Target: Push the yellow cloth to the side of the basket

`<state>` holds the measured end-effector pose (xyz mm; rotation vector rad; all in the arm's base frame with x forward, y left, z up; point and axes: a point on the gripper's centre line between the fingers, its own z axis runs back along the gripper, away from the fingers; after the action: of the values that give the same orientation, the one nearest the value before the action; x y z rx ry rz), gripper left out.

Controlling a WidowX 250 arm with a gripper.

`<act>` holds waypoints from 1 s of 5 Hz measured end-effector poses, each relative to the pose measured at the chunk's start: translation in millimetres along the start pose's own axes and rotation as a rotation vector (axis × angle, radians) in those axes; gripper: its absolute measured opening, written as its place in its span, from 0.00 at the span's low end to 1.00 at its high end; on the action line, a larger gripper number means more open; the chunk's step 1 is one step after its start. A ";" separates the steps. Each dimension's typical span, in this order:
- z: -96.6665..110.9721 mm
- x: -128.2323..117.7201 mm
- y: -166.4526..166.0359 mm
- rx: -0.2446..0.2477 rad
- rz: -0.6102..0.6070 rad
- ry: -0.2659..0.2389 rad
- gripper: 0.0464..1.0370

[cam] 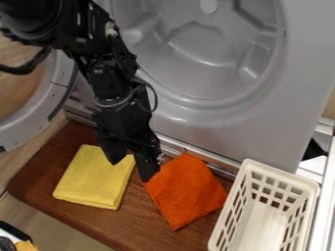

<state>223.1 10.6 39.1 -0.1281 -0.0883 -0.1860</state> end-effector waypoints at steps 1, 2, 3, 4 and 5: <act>-4.9 -3.3 0.3 -0.004 0.004 0.018 0.96; -23.4 -3.9 7.1 0.014 0.018 0.008 0.96; -44.6 -3.0 21.2 0.046 0.028 -0.016 0.96; -64.4 -1.6 37.8 0.087 0.028 0.013 0.96; -74.3 -5.9 61.9 0.124 0.090 0.018 0.96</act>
<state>234.6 61.9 -42.2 -0.0062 -0.0760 -0.0916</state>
